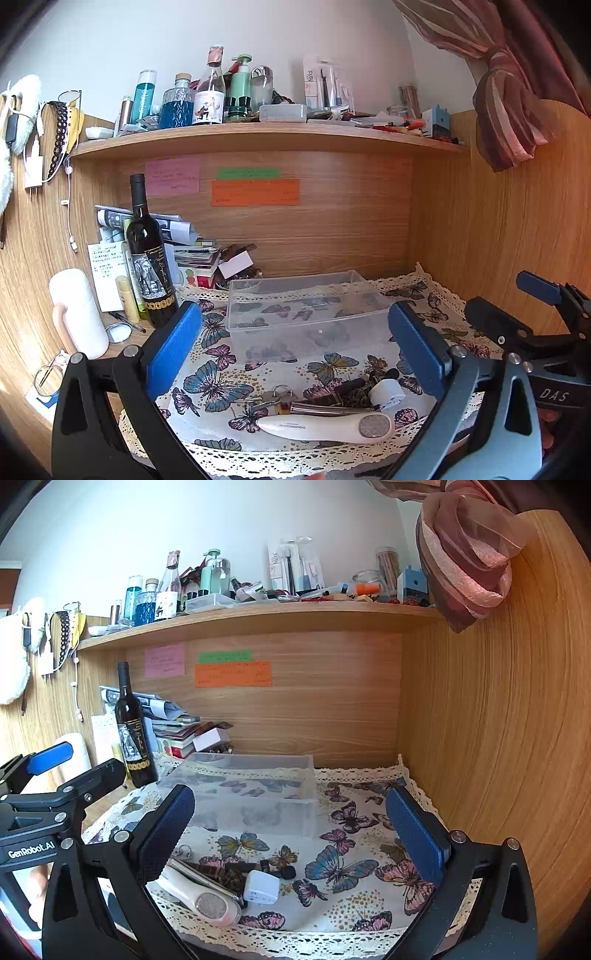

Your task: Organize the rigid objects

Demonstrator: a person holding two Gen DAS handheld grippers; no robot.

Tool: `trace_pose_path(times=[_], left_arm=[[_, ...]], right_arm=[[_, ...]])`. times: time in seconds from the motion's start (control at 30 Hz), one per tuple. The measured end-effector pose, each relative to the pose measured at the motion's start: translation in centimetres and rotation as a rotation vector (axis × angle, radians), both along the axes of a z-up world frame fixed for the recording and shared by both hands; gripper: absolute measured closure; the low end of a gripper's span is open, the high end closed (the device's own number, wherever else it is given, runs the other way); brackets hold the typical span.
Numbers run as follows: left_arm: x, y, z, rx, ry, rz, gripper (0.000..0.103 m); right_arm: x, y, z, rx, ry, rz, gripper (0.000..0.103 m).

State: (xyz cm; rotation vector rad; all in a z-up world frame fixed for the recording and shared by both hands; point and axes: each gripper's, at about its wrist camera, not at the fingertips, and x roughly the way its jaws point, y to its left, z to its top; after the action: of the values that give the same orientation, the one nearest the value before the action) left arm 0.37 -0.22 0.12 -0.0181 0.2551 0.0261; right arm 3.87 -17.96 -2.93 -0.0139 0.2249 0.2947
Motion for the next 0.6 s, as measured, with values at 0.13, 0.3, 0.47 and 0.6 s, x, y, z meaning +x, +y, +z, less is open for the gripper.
trace_pose_path(times=[0.13, 0.3, 0.47, 0.6], left_arm=[[-0.03, 0.08, 0.05, -0.001, -0.006, -0.002, 0.001], [-0.16, 0.07, 0.02, 0.001, -0.012, -0.002, 0.000], [-0.14, 0.08, 0.04, -0.002, -0.012, -0.003, 0.000], [-0.14, 0.10, 0.05, -0.002, -0.012, -0.004, 0.000]], right_arm=[[-0.09, 0.08, 0.12, -0.006, -0.006, -0.001, 0.000], [-0.27, 0.19, 0.19, -0.008, -0.013, -0.001, 0.000], [-0.39, 0.22, 0.36, -0.007, -0.018, -0.003, 0.000], [-0.39, 0.18, 0.42, -0.010, -0.019, -0.004, 0.000]])
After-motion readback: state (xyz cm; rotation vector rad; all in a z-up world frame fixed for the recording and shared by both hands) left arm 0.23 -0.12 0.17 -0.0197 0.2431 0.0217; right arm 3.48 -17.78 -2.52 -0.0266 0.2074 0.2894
